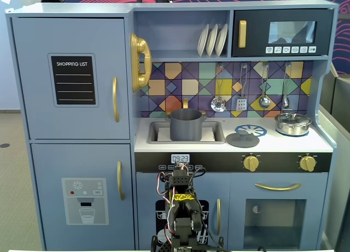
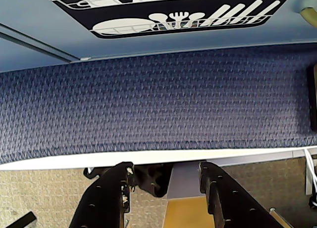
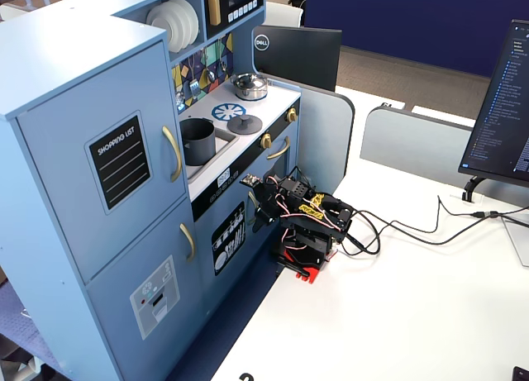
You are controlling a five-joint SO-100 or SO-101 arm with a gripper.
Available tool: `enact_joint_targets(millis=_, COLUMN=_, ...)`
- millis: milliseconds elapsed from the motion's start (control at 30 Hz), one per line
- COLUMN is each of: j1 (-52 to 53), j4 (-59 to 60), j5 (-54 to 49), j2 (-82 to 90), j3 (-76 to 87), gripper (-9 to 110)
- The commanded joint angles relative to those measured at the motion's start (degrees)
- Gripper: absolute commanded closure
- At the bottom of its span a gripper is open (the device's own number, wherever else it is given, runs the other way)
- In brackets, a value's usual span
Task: Pick up the lid from the counter and put it on the gray recipient
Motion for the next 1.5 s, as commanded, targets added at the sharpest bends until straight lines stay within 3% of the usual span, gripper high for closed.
enact_joint_targets(millis=0, j1=6.06, j4=9.23, j5=-2.02, j2=-0.53, j3=-0.09, gripper=101)
enact_joint_targets(millis=467, j1=7.21, j4=8.26, j5=-2.81, j2=-1.05, j3=-1.49, gripper=101)
enact_joint_targets(millis=767, j1=10.63, j4=5.89, j5=-5.71, j2=-29.44, j3=-43.59, gripper=101)
enact_joint_targets(millis=933, j1=14.77, j4=0.53, j5=-14.41, j2=-31.38, j3=-51.68, gripper=101)
enact_joint_targets(millis=1167, j1=26.89, j4=-27.16, j5=-12.22, j2=-26.46, j3=-47.81, gripper=101)
enact_joint_targets(millis=1367, j1=34.28, j4=-67.94, j5=-7.47, j2=-25.05, j3=-32.87, gripper=101)
enact_joint_targets(millis=1467, j1=36.65, j4=-73.04, j5=-6.33, j2=-26.02, j3=-30.06, gripper=101)
